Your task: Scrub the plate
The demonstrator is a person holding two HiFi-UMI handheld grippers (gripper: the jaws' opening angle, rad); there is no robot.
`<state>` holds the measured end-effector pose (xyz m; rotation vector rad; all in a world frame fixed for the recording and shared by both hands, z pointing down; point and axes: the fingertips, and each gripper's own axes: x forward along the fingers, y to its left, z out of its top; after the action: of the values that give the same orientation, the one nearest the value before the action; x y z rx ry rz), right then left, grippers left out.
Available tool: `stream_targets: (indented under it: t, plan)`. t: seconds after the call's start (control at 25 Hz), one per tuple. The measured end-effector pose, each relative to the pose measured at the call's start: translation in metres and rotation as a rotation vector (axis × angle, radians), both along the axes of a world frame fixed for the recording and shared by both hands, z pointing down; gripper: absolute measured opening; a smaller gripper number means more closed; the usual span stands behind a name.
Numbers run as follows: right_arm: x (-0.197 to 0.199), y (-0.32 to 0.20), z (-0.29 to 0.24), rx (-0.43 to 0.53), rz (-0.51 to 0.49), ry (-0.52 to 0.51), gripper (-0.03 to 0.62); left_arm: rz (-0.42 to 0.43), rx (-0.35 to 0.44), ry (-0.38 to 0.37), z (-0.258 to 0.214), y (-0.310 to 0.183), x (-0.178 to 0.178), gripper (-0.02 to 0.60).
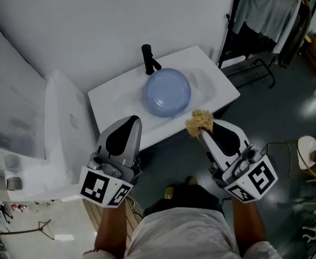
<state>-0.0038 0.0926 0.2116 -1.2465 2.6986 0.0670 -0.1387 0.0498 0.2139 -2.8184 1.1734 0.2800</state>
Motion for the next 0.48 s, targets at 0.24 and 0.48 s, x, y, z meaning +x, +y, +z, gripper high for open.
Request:
stream_targets:
  t: [0.24, 0.48]
  plan:
    - [-0.001, -0.03, 0.009, -0.007, -0.014, 0.006, 0.061, -0.026, -0.015, -0.012, 0.011, -0.03, -0.003, 0.016]
    - [0.001, -0.068, 0.015, -0.003, -0.06, 0.027, 0.061, -0.08, -0.042, -0.033, 0.023, -0.063, 0.0, 0.017]
